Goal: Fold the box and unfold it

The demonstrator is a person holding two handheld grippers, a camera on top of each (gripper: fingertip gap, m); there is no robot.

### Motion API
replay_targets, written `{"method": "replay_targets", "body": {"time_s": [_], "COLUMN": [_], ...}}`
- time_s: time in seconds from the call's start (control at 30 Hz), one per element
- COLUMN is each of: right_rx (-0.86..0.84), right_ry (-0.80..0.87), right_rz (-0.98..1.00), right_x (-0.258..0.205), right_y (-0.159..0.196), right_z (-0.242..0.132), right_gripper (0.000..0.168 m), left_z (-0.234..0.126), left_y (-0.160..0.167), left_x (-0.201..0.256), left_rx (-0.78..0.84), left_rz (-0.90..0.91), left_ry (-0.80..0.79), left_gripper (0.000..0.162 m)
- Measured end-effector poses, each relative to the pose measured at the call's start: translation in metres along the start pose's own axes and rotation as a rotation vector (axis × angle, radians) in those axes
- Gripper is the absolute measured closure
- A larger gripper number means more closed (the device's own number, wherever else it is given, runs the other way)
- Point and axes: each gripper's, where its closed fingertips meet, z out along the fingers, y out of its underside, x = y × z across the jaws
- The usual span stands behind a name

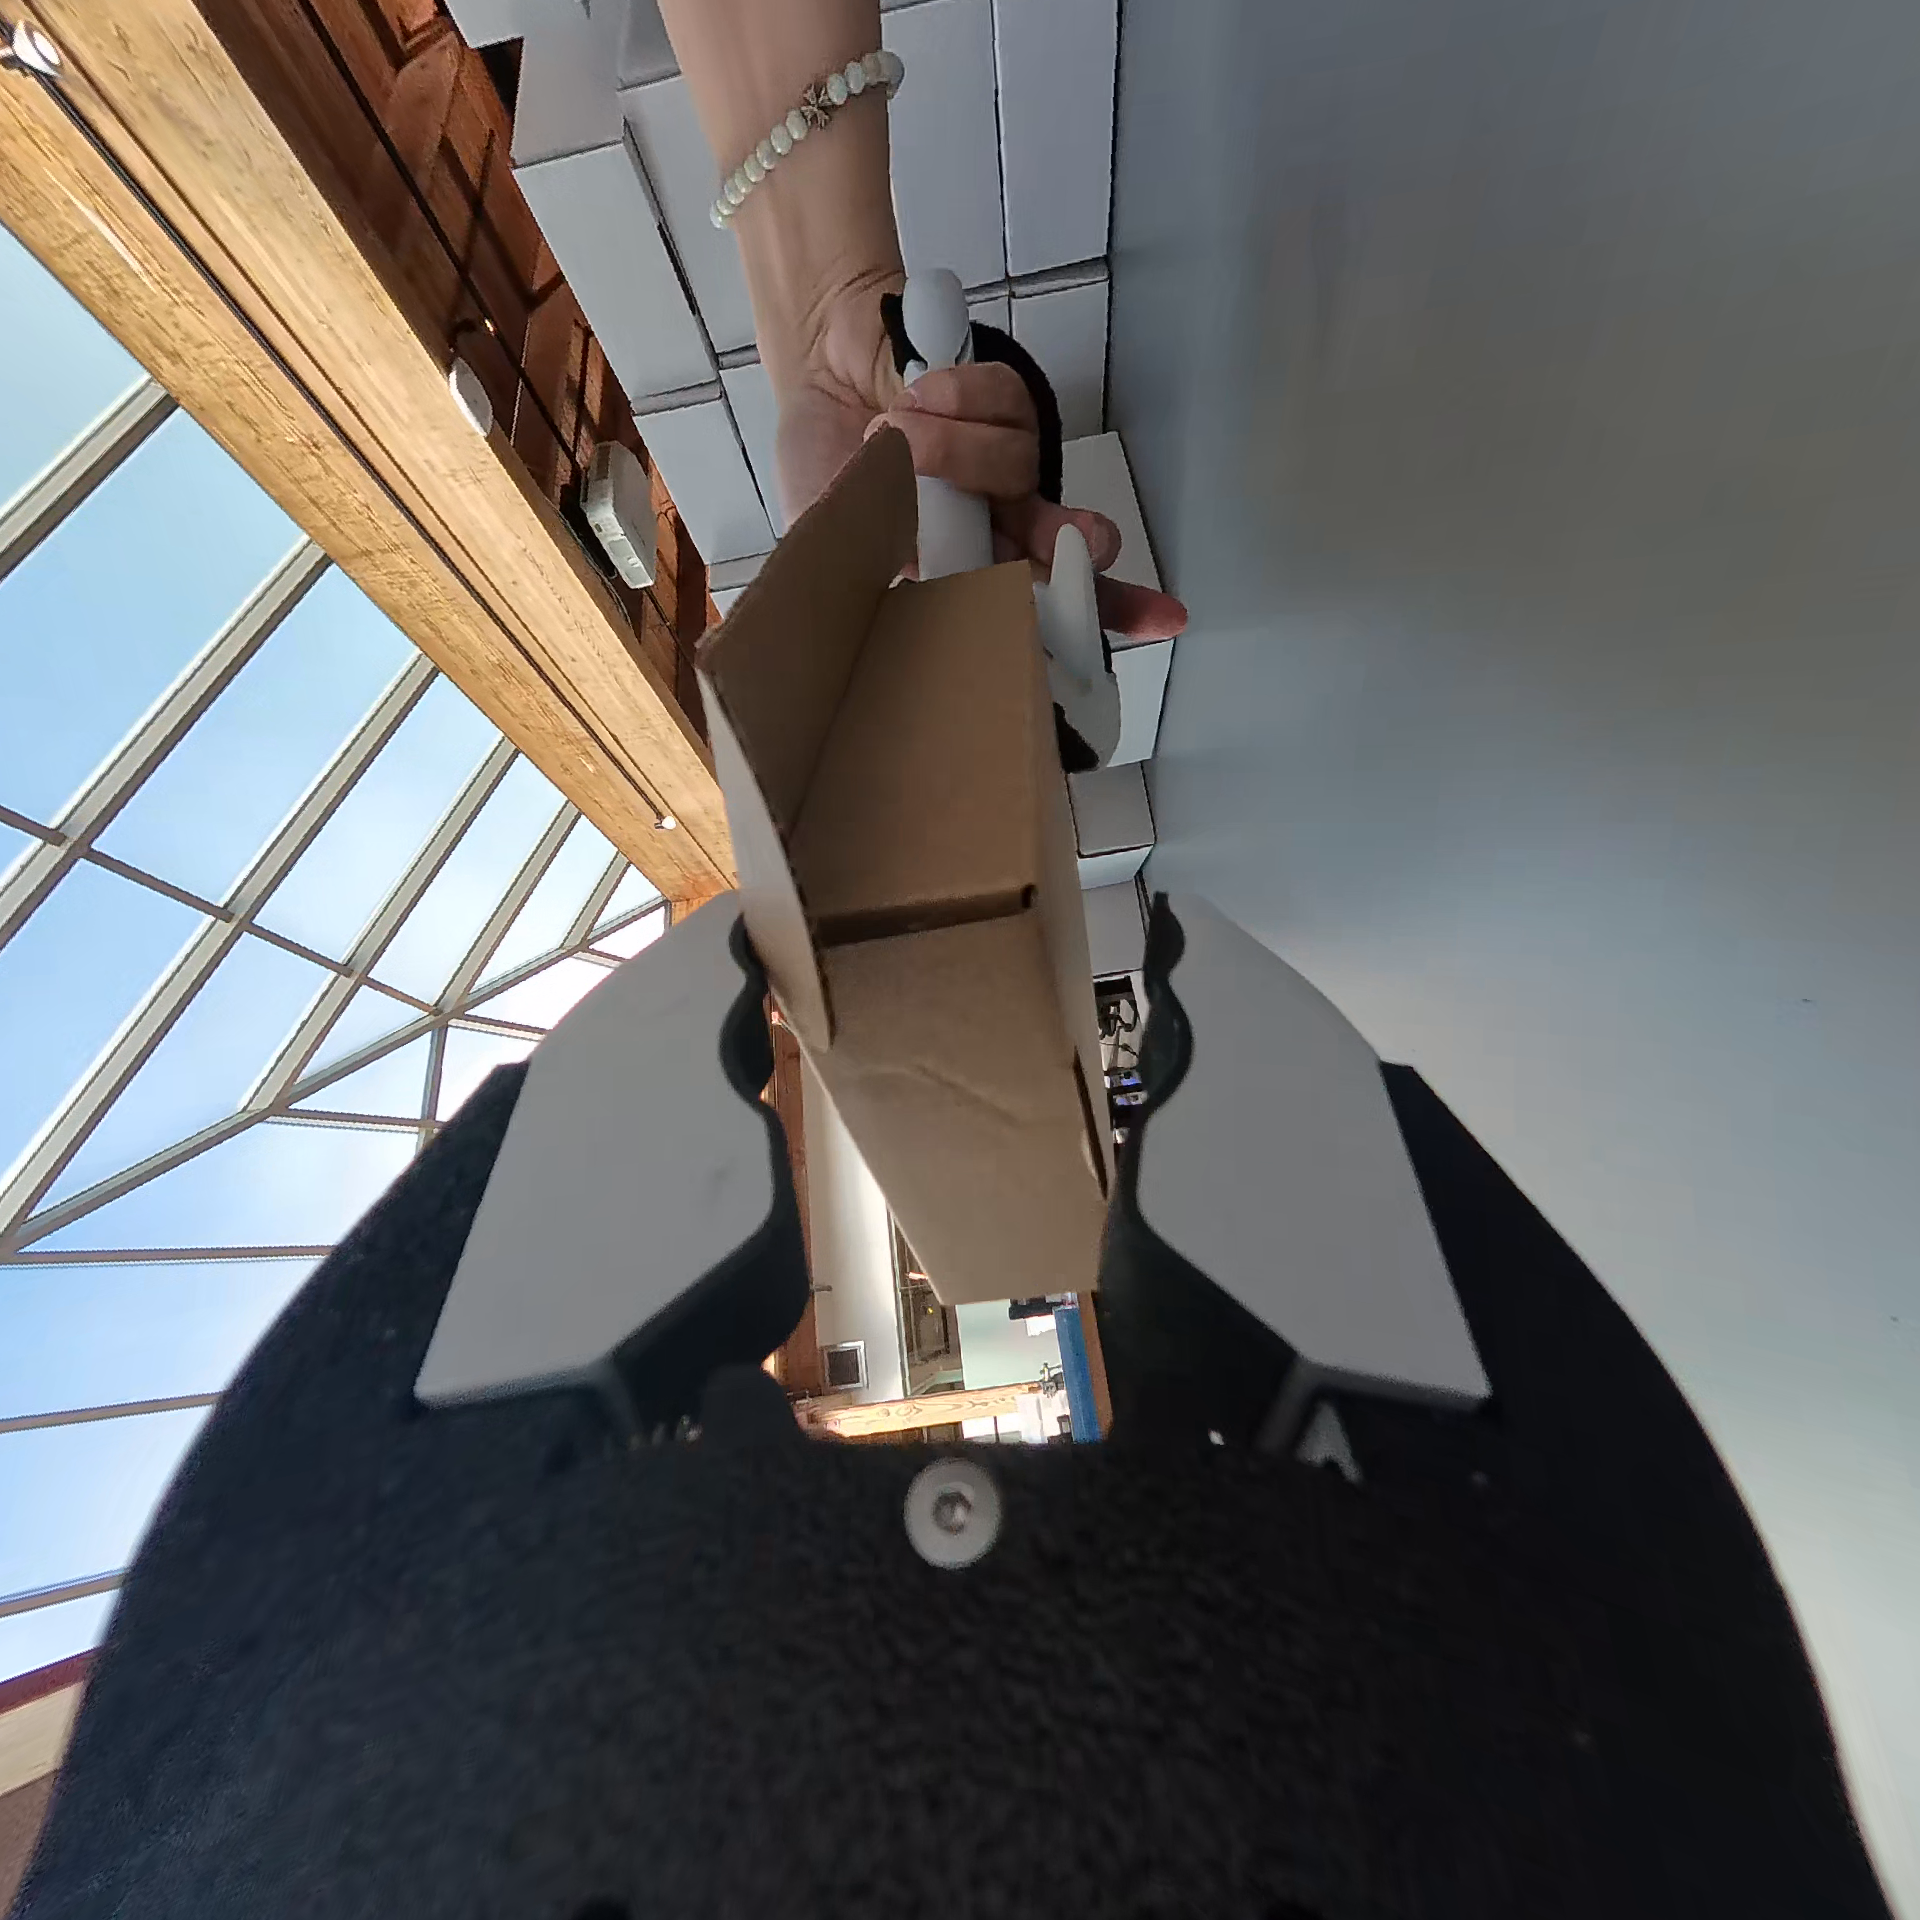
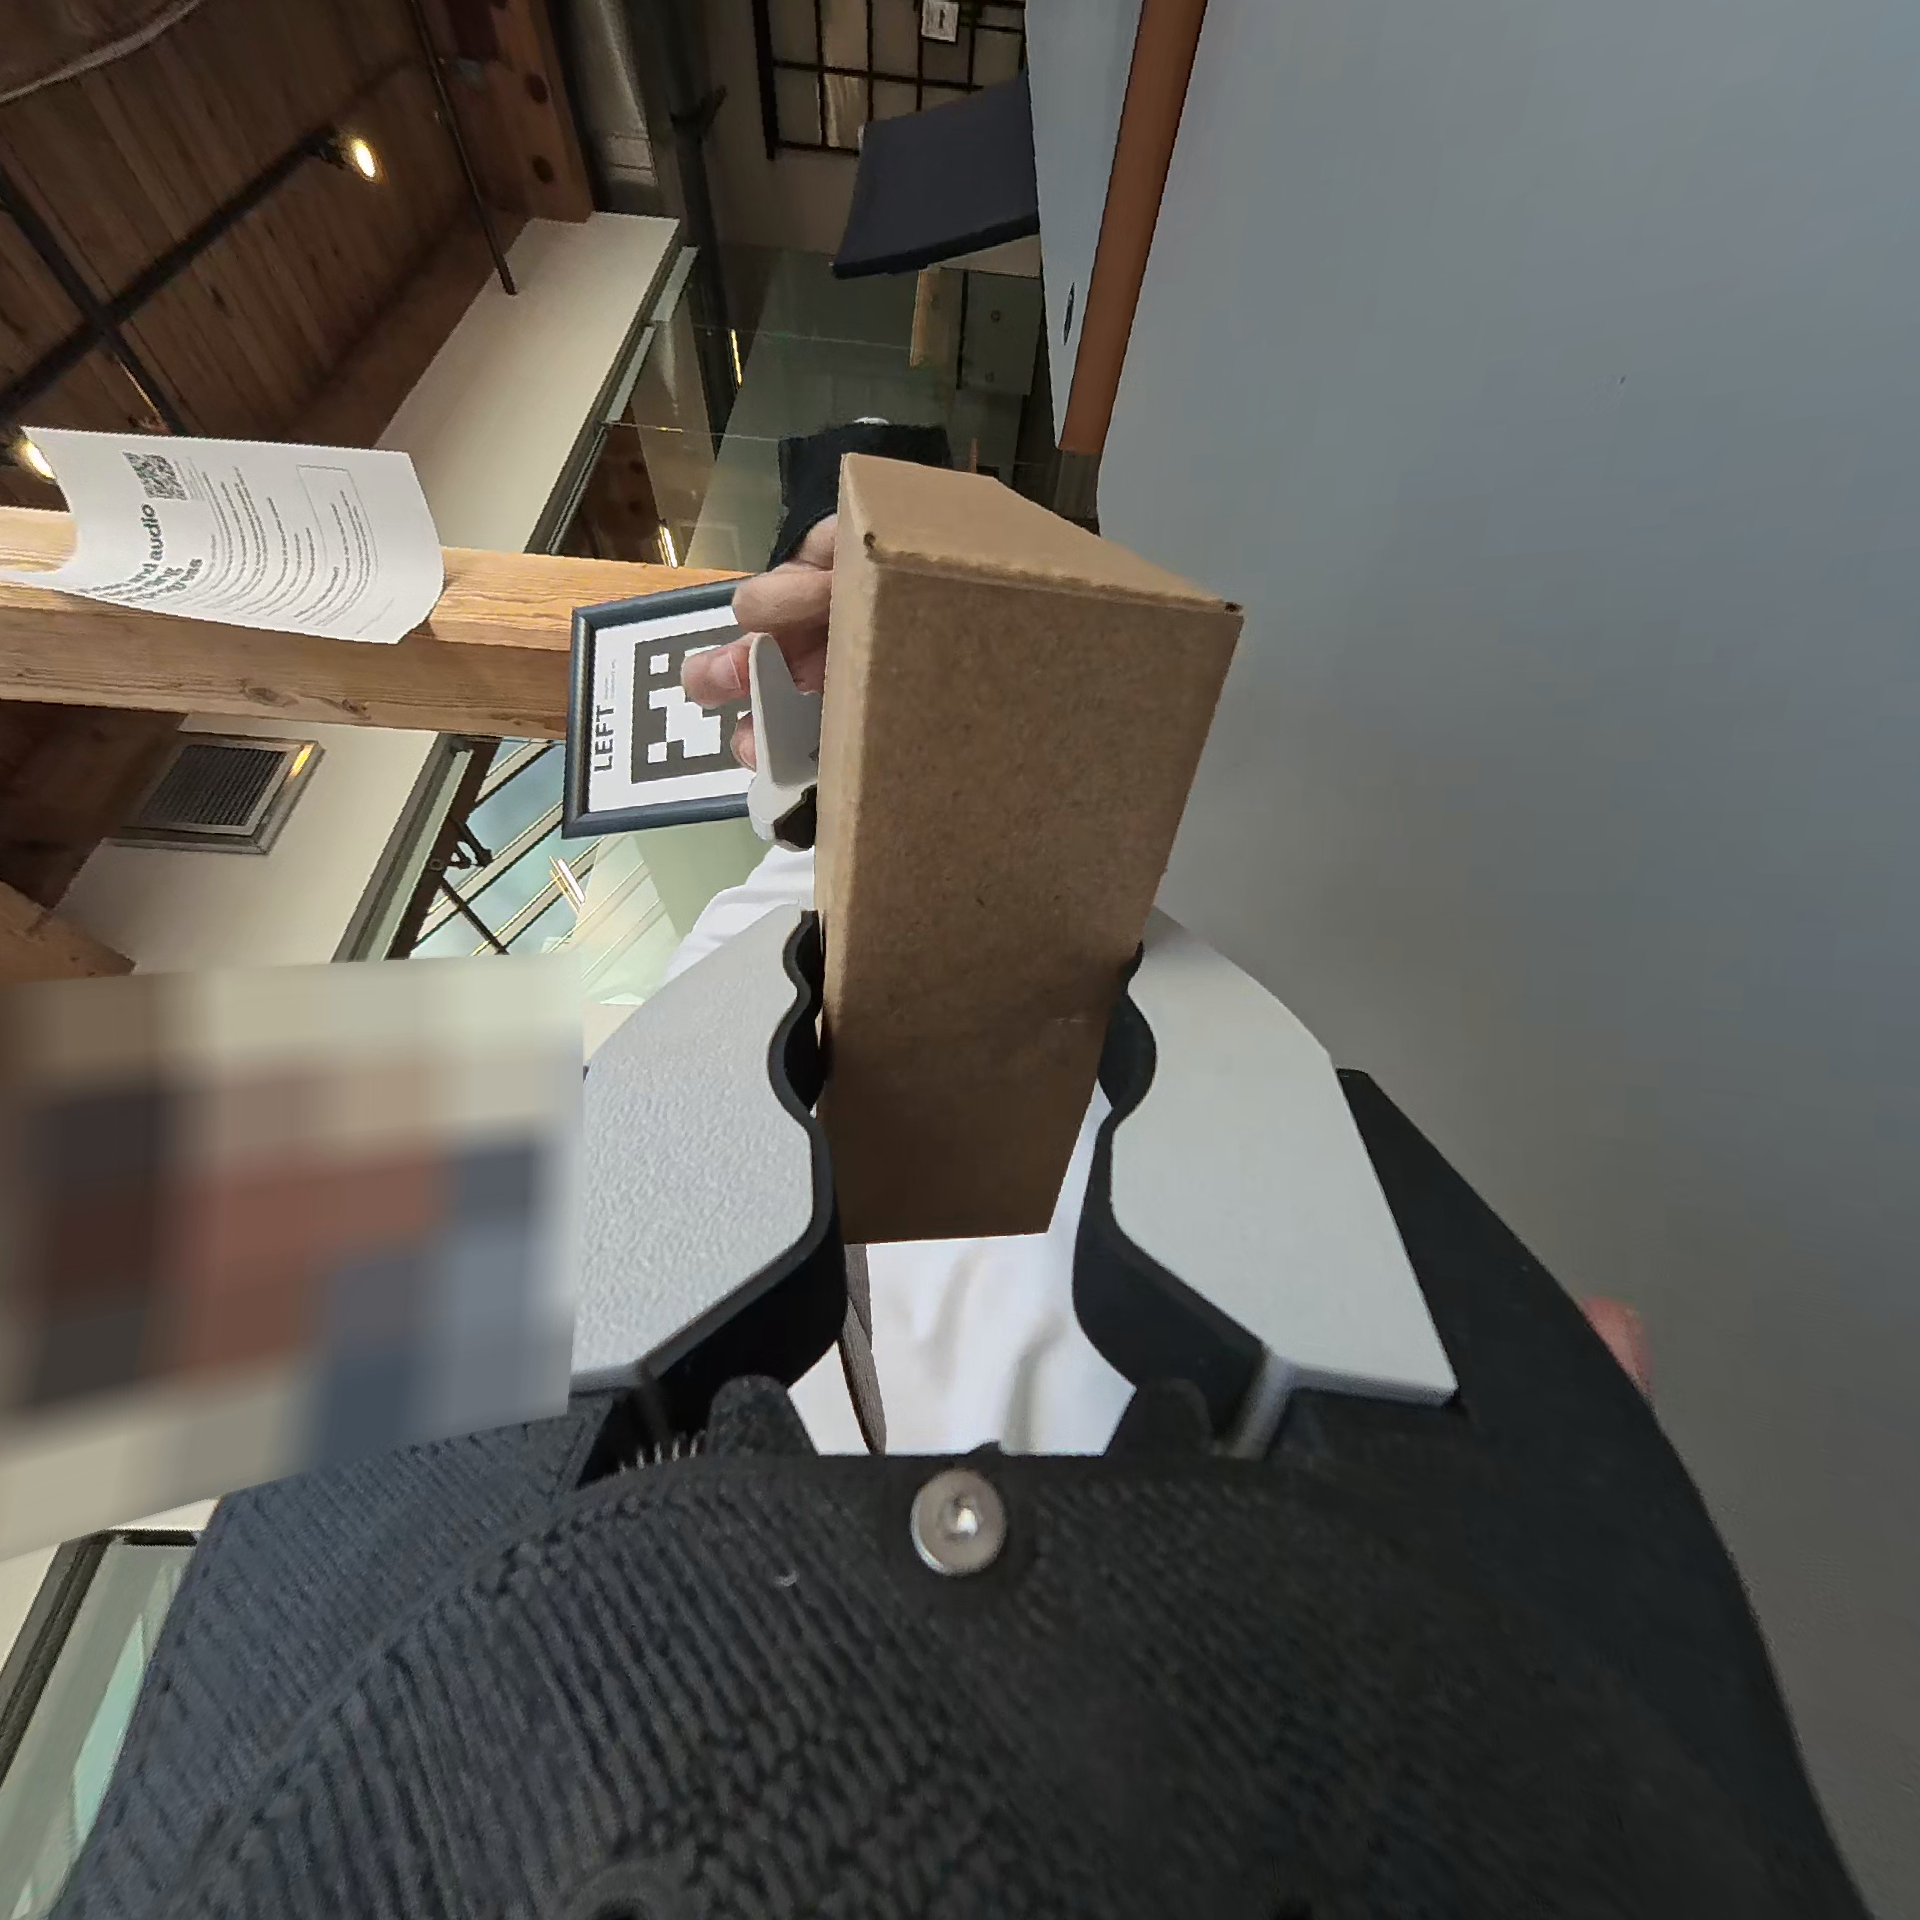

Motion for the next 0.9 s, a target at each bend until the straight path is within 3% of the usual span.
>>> {"method": "replay_targets", "body": {"time_s": [0.07,0.3,0.37,0.5,0.63,0.77,0.9], "right_rx": [-0.018,0.034,0.068,0.2,0.399,0.453,0.473], "right_ry": [0.02,-0.017,-0.034,0.009,0.104,0.243,0.477], "right_rz": [0.004,0.025,-0.02,-0.192,-0.455,-0.672,-0.916], "right_x": [0.004,0.009,0.005,-0.019,-0.055,-0.07,-0.063], "right_y": [0.002,0.002,-0.001,-0.01,-0.02,-0.013,-0.009], "right_z": [0.003,0.001,-0.003,-0.032,-0.073,-0.088,-0.092], "right_gripper": [0.113,0.115,0.109,0.086,0.081,0.081,0.092], "left_z": [0.0,0.001,0.0,-0.008,-0.009,0.006,0.021], "left_y": [-0.003,0.002,0.005,0.022,0.04,0.038,0.037], "left_x": [0.0,0.003,-0.001,-0.027,-0.033,-0.009,0.025], "left_rx": [0.012,-0.076,-0.105,-0.119,-0.075,-0.005,0.008], "left_rz": [0.015,-0.102,-0.187,-0.572,-1.072,-1.406,-1.592], "left_ry": [0.0,0.039,0.049,0.028,0.059,0.164,0.249], "left_gripper": [0.108,0.111,0.112,0.112,0.112,0.113,0.113]}}
